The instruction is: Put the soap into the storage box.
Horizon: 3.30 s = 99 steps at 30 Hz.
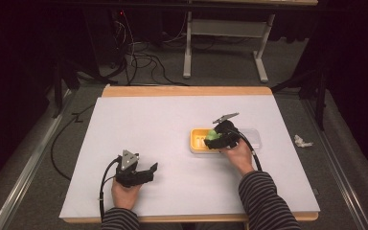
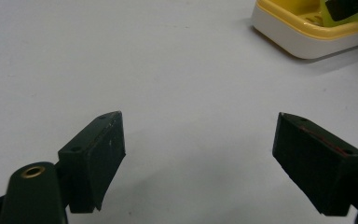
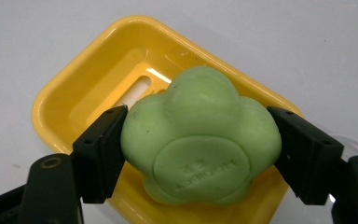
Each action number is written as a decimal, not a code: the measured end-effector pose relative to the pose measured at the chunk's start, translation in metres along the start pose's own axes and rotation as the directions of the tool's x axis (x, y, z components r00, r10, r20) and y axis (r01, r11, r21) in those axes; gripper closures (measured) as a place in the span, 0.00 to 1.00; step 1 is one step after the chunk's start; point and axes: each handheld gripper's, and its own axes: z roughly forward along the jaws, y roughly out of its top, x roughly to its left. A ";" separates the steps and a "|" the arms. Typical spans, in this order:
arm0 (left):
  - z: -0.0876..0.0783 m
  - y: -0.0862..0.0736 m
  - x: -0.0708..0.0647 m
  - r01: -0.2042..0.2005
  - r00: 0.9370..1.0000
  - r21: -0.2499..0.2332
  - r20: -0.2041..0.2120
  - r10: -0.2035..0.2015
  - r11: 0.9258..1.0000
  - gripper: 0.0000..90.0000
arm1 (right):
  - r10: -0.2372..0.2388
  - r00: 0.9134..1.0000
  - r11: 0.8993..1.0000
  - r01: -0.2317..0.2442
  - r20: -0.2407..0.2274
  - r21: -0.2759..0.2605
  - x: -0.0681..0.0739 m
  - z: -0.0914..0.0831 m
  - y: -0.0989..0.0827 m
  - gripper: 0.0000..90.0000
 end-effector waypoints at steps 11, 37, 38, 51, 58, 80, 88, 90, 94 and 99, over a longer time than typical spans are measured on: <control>0.001 0.000 0.001 0.002 1.000 0.011 -0.003 -0.002 1.000 0.19 | -0.011 1.000 1.000 0.010 0.022 0.026 0.004 0.009 0.001 0.28; 0.001 -0.001 -0.001 -0.005 1.000 0.013 -0.003 0.005 1.000 0.20 | 0.017 1.000 0.995 -0.016 0.011 -0.095 0.001 -0.020 -0.001 0.33; 0.001 -0.001 -0.001 -0.006 1.000 0.012 -0.003 0.006 1.000 0.20 | 0.013 1.000 0.994 -0.011 0.017 -0.109 0.000 -0.023 -0.001 0.33; 0.000 0.000 -0.001 0.003 1.000 -0.004 0.001 -0.003 1.000 0.20 | 0.035 0.999 0.980 -0.027 0.036 -0.196 -0.004 -0.057 -0.006 0.39; 0.000 0.000 0.000 0.000 1.000 -0.002 -0.001 0.000 1.000 0.20 | 0.056 0.997 0.977 -0.044 0.048 -0.210 -0.008 -0.067 -0.013 0.41; 0.000 0.000 -0.001 0.000 1.000 -0.004 0.001 0.000 1.000 0.20 | 0.083 0.996 0.961 -0.068 0.045 -0.269 -0.021 -0.100 -0.042 0.42; -0.004 0.002 0.000 0.011 1.000 -0.053 0.002 -0.011 0.999 0.20 | 0.089 0.995 0.952 -0.072 0.044 -0.298 -0.021 -0.110 -0.050 0.42; -0.005 0.002 0.001 0.016 1.000 -0.057 -0.001 -0.016 0.998 0.21 | 0.085 0.995 0.951 -0.068 0.044 -0.302 -0.020 -0.113 -0.050 0.42; -0.003 0.002 0.001 0.011 1.000 -0.038 -0.001 -0.011 0.999 0.21 | 0.082 0.996 0.947 -0.067 0.035 -0.316 -0.021 -0.119 -0.052 0.42; -0.002 0.001 0.000 0.010 1.000 -0.033 -0.003 -0.010 0.999 0.21 | 0.085 0.996 0.946 -0.069 0.038 -0.317 -0.023 -0.125 -0.055 0.42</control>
